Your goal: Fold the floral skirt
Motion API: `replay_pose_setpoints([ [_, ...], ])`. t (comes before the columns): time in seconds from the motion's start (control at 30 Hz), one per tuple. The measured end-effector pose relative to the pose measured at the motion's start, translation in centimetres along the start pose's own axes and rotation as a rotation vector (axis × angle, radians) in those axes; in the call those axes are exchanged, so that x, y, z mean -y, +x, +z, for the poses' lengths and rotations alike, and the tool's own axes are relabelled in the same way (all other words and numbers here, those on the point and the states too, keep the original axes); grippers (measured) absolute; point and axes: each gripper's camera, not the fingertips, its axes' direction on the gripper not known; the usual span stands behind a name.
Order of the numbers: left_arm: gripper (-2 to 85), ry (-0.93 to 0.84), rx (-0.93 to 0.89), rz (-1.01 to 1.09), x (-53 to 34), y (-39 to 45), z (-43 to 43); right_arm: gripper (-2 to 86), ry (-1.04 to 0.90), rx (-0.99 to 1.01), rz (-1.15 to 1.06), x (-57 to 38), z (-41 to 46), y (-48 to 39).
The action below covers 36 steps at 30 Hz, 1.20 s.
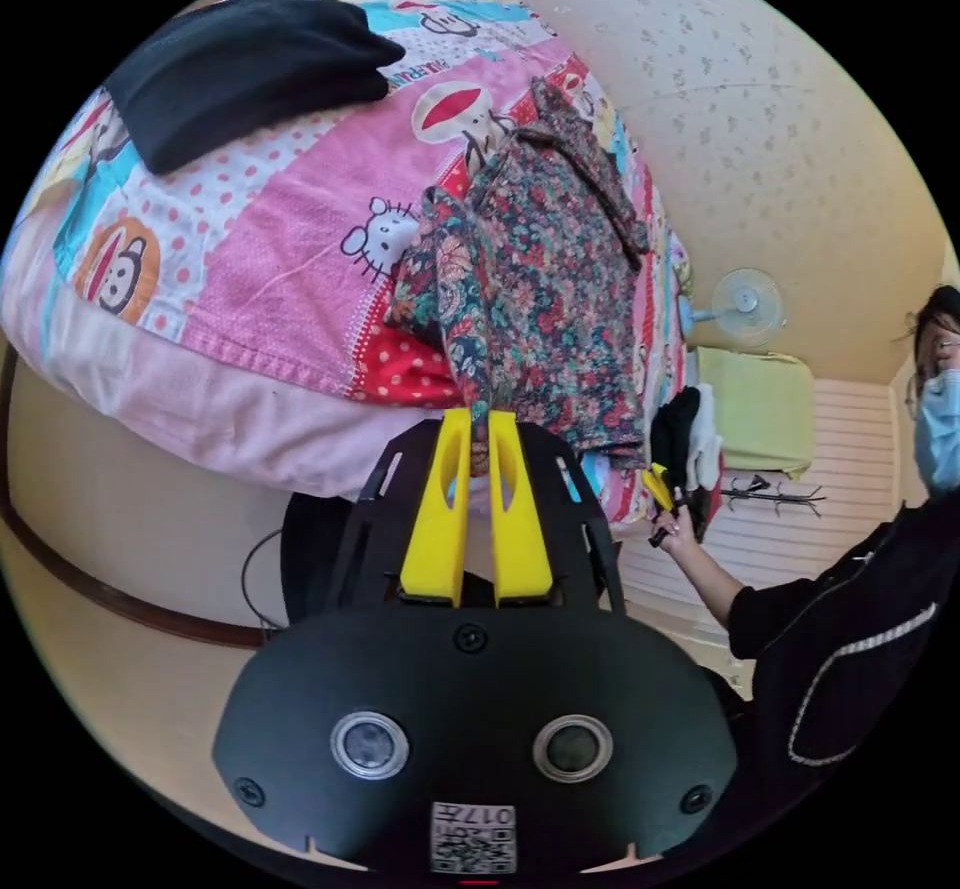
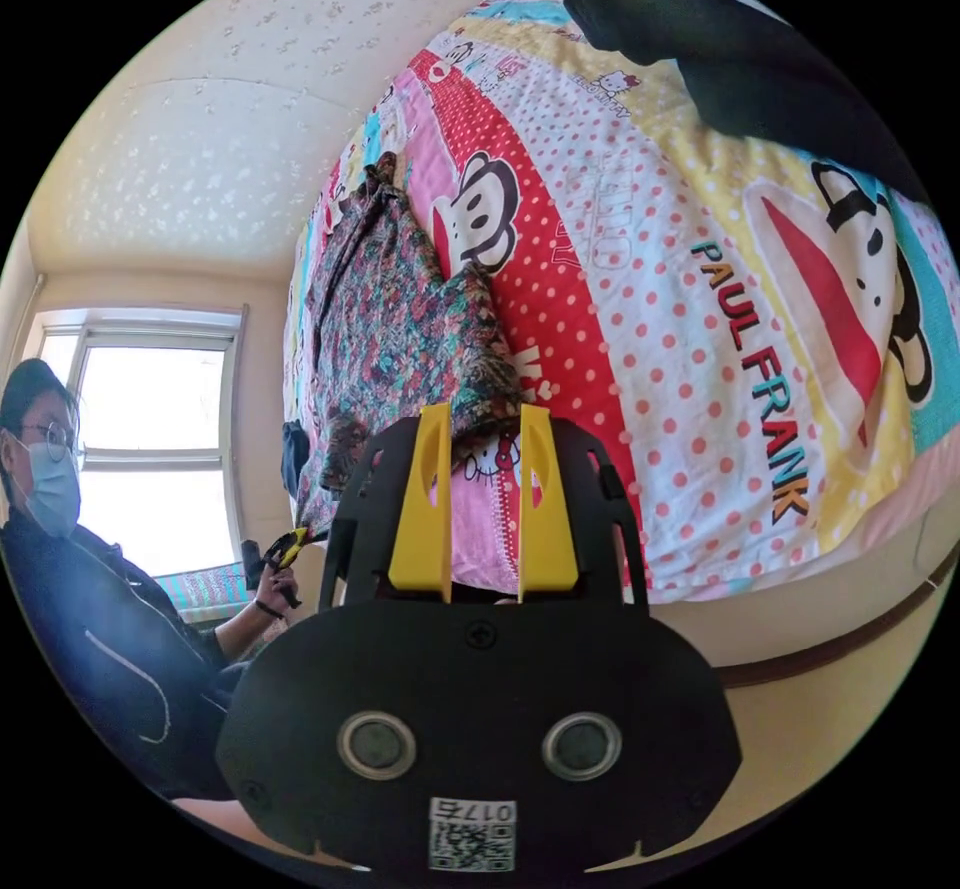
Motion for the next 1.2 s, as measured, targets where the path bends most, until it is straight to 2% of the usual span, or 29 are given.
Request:
replay_pose_setpoints([
  [0.17,3.6,0.127,-0.363,-0.042,-0.2,-4.3,-5.8,14.3,-0.003,0.044,-0.008,-0.6,0.2,1.2],
  [0.27,3.6,0.124,-0.416,-0.049,-0.1,-6.4,-6.1,14.0,0.039,0.112,0.050,-1.0,0.9,3.2],
  [0.37,3.6,0.147,-0.481,-0.036,0.2,-7.5,-6.4,9.4,0.066,0.113,0.084,-1.3,1.5,4.7],
  [0.47,3.6,0.171,-0.497,-0.015,0.1,-7.9,-7.3,4.5,0.067,0.193,0.066,-1.9,1.1,5.5],
  [0.57,3.6,0.187,-0.528,0.023,-0.1,-7.5,-8.8,3.4,0.133,0.338,0.043,-3.5,-1.4,5.4],
  [0.67,3.5,0.211,-0.611,0.092,-0.6,-5.5,-11.0,3.0,0.239,0.588,0.012,-5.2,-4.7,3.9],
  [0.83,3.4,0.328,-0.765,0.249,-2.5,-0.7,-17.1,2.8,0.426,0.961,-0.188,-6.7,-12.4,-2.2],
  [0.97,3.6,0.497,-0.855,0.302,-5.7,2.8,-23.8,2.7,0.521,1.089,-0.246,-7.2,-17.8,-5.7],
  [1.2,3.7,0.612,-0.844,0.481,-11.6,9.7,-33.6,2.7,0.520,1.238,-0.477,-8.3,-28.6,-12.3],
])
